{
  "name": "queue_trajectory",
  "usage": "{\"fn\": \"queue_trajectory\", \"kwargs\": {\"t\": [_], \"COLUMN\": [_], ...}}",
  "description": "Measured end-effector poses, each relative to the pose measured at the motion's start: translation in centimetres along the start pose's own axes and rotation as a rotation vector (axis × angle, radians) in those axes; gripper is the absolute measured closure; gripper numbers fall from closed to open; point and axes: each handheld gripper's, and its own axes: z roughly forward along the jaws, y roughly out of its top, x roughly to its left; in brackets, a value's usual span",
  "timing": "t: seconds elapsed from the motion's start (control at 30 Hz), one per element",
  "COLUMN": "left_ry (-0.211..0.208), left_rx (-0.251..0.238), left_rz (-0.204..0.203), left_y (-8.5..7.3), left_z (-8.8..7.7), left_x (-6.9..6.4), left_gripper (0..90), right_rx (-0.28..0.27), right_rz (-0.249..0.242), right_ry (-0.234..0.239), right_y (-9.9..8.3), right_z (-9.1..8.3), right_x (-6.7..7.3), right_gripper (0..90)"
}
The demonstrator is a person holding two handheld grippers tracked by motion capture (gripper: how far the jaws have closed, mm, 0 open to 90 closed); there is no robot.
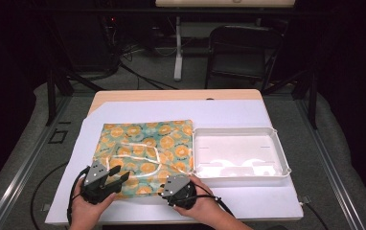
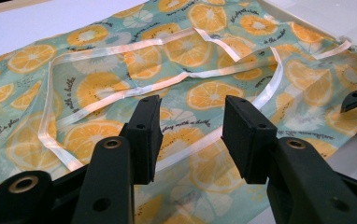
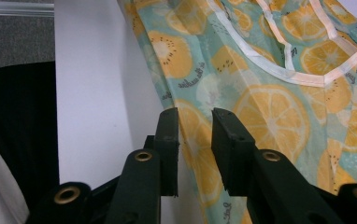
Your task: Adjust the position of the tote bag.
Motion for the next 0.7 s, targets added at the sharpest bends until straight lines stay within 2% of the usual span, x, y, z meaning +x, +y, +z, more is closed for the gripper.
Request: {"fn": "queue_trajectory", "kwargs": {"t": [0.33,0.43,0.63,0.7], "left_ry": [-0.007,-0.008,-0.016,-0.017], "left_rx": [0.000,0.000,-0.004,-0.003], "left_rz": [0.001,0.001,0.003,0.009], "left_y": [-0.01,-0.01,0.00,0.04], "left_z": [0.09,0.09,0.05,-0.04], "left_x": [-0.06,-0.07,-0.17,-0.24], "left_gripper": [57.1,57.2,58.1,58.3], "right_rx": [0.019,0.013,0.013,0.003], "right_rz": [-0.011,-0.001,0.036,0.054], "right_ry": [-0.015,-0.016,0.027,0.028], "right_y": [0.01,-0.03,0.07,0.13], "right_z": [0.25,0.33,0.18,0.11], "right_x": [-0.10,-0.14,-0.64,-0.72], "right_gripper": [85.2,87.2,90.0,90.0]}}
